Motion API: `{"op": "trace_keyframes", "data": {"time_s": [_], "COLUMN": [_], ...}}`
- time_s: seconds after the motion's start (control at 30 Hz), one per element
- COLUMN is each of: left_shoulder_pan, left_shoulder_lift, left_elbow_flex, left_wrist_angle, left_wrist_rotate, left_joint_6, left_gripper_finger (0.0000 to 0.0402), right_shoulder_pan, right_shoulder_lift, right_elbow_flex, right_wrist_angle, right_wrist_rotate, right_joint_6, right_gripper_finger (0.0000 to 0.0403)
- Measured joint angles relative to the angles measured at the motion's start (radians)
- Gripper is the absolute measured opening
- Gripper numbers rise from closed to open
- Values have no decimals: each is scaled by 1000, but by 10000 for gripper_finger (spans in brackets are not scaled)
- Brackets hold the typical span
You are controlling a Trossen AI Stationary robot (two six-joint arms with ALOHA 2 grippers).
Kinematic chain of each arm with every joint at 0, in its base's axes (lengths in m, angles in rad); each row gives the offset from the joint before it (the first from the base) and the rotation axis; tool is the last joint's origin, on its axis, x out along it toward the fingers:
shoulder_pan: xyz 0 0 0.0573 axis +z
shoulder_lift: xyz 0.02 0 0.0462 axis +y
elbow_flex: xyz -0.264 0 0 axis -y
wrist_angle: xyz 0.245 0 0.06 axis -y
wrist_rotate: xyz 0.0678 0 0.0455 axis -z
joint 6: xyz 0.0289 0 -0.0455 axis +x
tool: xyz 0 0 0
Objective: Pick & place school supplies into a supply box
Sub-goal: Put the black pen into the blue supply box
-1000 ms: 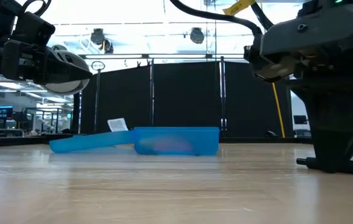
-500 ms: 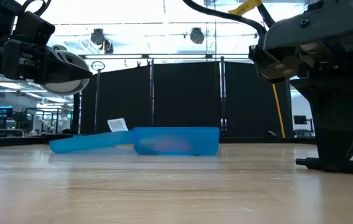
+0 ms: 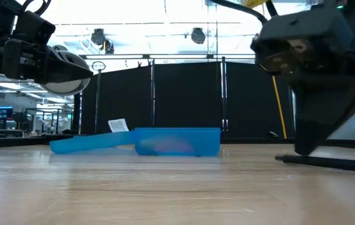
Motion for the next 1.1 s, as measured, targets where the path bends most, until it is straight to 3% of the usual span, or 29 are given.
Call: {"op": "trace_keyframes", "data": {"time_s": [0.43, 0.53, 0.83, 1.1], "left_shoulder_pan": [0, 0, 0, 0], "left_shoulder_lift": [0, 0, 0, 0], "left_elbow_flex": [0, 0, 0, 0], "left_wrist_angle": [-1, -2, -2, -5], "left_wrist_rotate": [0, 0, 0, 0], "left_joint_6": [0, 0, -1, -1], "left_gripper_finger": [21, 21, 21, 21], "right_shoulder_pan": [0, -1, -8, -7], "right_shoulder_lift": [-10, -11, -14, 29], "right_elbow_flex": [2, 3, -11, -77], "right_wrist_angle": [12, 12, -69, 56], "right_wrist_rotate": [9, -35, -36, -71], "right_joint_6": [-63, -91, -69, -94], "right_gripper_finger": [2, 15, 103, 107]}}
